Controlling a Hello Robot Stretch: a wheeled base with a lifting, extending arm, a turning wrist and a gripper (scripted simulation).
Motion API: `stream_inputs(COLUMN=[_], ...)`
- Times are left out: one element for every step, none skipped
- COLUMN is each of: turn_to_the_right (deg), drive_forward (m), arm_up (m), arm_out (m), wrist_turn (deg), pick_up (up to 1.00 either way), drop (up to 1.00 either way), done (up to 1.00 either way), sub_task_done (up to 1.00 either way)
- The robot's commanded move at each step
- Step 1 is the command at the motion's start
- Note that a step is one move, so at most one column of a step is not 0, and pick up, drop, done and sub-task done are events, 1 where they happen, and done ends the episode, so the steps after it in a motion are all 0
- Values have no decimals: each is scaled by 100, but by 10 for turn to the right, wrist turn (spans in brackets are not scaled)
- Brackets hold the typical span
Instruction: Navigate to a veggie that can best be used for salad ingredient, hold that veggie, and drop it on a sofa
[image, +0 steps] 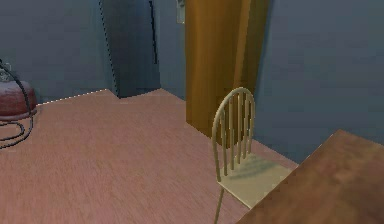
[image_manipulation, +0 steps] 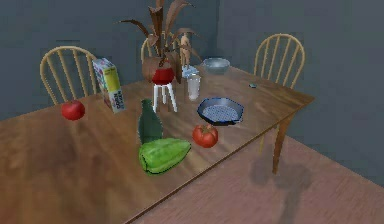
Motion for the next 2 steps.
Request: stream_inputs(turn_to_the_right=[0, 0], drive_forward=[0, 0], arm_up=[50, 38], arm_out=[0, 0], wrist_turn=[0, 0], pick_up=[0, 0], drop=[0, 0], done=[0, 0], sub_task_done=[0, 0])
